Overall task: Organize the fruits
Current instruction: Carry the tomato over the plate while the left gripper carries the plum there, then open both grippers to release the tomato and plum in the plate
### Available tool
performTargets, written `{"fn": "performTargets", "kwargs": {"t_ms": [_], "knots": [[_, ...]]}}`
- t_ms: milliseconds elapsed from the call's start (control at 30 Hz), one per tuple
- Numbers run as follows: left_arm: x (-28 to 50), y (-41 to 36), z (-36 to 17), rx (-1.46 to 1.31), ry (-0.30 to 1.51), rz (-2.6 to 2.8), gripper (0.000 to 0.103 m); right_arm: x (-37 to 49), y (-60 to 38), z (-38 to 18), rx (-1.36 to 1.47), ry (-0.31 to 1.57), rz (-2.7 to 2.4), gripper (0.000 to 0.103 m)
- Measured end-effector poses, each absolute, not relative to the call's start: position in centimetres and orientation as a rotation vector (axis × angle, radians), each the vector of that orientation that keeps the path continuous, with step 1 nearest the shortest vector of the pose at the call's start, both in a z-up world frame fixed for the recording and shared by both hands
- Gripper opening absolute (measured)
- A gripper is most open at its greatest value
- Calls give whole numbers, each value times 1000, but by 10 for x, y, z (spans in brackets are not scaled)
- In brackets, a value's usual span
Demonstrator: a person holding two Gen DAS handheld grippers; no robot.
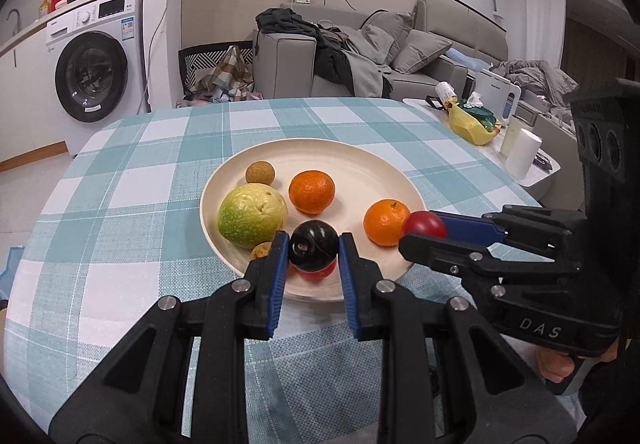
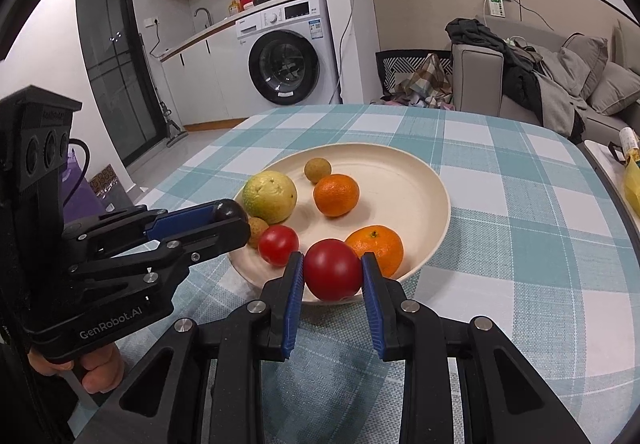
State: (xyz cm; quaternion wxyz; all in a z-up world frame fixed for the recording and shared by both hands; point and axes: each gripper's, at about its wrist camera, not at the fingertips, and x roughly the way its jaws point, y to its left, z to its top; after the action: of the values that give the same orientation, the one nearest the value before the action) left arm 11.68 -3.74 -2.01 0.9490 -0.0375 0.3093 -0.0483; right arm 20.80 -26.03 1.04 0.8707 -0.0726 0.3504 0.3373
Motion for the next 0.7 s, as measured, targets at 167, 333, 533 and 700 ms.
{"fn": "performTargets", "kwargs": {"t_ms": [167,333,533,700], "knots": [[121,-42,-21,-70,636,-108,22,208,-258,9,-162,748,708,29],[121,-49,-22,-46,637,-118,22,210,-254,6,-183,768,707,30],[119,-54,-21,-30,627,-124,22,205,-261,11,-157,720,698,46],[119,-57,-21,-13,626,-118,27,207,-270,13,-133,715,667,51]]}}
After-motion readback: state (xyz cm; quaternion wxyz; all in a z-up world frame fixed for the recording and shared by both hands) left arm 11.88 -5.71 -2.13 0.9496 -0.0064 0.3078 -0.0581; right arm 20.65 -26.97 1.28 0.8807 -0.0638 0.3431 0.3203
